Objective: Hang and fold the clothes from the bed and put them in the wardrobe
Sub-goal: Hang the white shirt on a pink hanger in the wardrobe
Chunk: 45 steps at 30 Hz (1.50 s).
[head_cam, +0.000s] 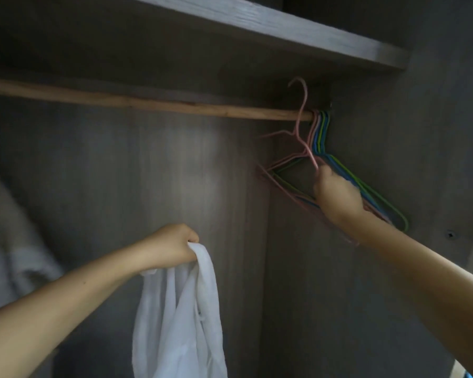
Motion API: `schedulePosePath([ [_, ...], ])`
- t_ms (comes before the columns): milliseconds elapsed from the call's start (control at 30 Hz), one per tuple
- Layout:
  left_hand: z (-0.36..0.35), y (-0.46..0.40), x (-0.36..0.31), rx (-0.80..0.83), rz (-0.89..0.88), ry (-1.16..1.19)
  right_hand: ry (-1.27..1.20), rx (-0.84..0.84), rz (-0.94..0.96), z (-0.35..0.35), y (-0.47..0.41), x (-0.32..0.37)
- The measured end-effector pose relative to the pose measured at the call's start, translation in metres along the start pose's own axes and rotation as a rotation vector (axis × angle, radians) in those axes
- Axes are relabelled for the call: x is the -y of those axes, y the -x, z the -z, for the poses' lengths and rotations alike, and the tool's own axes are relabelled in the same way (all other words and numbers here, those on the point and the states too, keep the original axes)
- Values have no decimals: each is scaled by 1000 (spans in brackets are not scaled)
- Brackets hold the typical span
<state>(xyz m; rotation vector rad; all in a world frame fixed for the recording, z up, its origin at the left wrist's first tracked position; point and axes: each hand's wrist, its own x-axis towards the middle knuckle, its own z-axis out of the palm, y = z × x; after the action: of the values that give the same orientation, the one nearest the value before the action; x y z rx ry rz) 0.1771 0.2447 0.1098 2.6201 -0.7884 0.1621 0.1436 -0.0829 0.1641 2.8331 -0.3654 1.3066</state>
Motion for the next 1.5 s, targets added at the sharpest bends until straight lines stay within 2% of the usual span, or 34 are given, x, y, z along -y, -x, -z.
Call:
schedulePosePath([
  [67, 0, 0, 7, 48, 67, 32, -195, -31, -11, -3, 27, -1],
  [167, -2, -6, 19, 67, 197, 45, -532, 9, -155, -14, 80, 2],
  [300, -21, -14, 36, 48, 315, 88, -1099, 291, -334, -24, 119, 28],
  [367, -32, -18, 45, 27, 388, 137, -1258, 490, -386, -19, 134, 40],
  [500, -40, -19, 64, 34, 458, 67, -1313, 796, -415, 7, 176, 44],
  [600, -45, -19, 67, 34, 478, 89, -1244, 924, -443, 17, 199, 50],
  [800, -69, -11, 4, 153, 271, -11, -1278, 880, -577, 1, 210, 85],
  [900, -68, 1, -23, 206, 195, 86, -1270, 883, -634, -9, 215, 101],
  [967, -57, 12, -32, 348, 136, 193, -1282, 872, -676, -10, 218, 108],
  [1033, -48, 21, -34, 513, 70, 196, -1325, 853, -707, -9, 215, 109],
  [1067, -47, 23, -34, 519, 53, 168, -1337, 857, -703, -7, 214, 108],
  [1167, -47, 12, -24, 270, 79, 102, -1276, 988, -626, 2, 209, 100],
  [1233, -44, -1, -9, 118, 128, 178, -1150, 1112, -559, 8, 209, 90],
  [1300, -41, -11, 8, 37, 216, 270, -1045, 1153, -536, 13, 211, 77],
  [1400, -43, -15, 22, 29, 283, 291, -1012, 1084, -580, 17, 212, 60],
  [1500, -50, -7, 7, 137, 260, 357, -1065, 1008, -604, 18, 211, 58],
])
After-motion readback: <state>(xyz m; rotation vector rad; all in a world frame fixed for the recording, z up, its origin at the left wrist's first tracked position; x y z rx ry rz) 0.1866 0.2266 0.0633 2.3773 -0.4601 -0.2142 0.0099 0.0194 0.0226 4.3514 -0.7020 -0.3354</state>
